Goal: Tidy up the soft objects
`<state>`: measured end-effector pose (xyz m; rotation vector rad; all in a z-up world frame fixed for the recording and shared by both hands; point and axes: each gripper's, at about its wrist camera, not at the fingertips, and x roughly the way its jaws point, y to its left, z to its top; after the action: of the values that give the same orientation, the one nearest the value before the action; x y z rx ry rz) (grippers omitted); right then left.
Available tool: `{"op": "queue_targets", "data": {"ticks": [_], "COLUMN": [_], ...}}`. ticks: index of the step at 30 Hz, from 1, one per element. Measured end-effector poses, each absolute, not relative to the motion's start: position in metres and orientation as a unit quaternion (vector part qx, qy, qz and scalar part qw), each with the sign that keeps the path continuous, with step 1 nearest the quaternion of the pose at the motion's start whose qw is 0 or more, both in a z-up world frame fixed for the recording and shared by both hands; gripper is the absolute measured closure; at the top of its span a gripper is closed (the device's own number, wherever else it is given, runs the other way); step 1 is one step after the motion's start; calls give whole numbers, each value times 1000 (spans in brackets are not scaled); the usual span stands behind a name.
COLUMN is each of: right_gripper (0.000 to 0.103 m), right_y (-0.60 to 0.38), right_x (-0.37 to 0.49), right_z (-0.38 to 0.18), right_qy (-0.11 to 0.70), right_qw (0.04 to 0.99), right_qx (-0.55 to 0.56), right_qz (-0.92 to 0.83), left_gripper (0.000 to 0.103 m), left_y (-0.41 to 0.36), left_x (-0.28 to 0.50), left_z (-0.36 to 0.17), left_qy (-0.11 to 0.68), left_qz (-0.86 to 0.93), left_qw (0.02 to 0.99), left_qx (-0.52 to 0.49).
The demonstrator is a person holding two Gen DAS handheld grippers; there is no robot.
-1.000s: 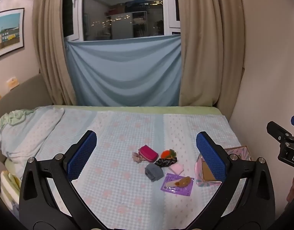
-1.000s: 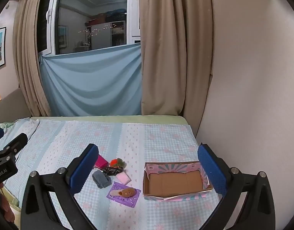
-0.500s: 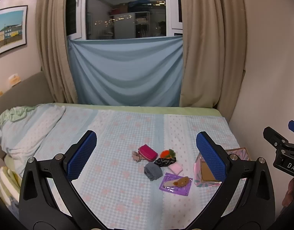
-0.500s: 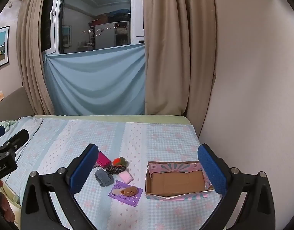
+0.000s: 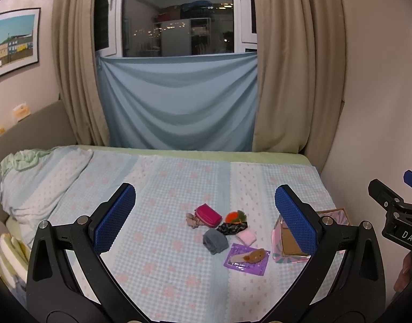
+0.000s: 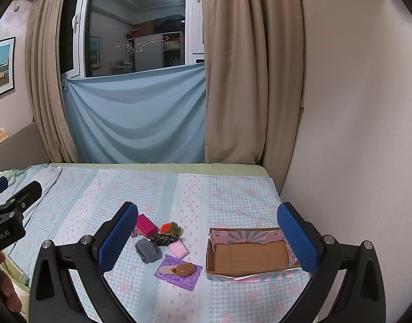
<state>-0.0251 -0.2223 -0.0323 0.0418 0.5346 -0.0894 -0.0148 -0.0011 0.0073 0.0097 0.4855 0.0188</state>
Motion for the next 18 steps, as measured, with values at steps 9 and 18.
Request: {"op": "queue_targets", "data": {"ticks": [9,18], "right_gripper": [0,0], "right_y": [-224,-225], "right_x": [-26,-27], "right_z": [-34,-35], "right_qy": [261,260], "right_qw": [964,964], "right_qx": [22,24], "right_qz": [-44,-46], "left_gripper": [0,0], "left_y": [-1,-3], "left_x": [-14,-14], "left_z": [11,10], "left_qy": [239,239], "left_qz": [7,7], "left_qw": [971,971], "left_qx": [5,5]}}
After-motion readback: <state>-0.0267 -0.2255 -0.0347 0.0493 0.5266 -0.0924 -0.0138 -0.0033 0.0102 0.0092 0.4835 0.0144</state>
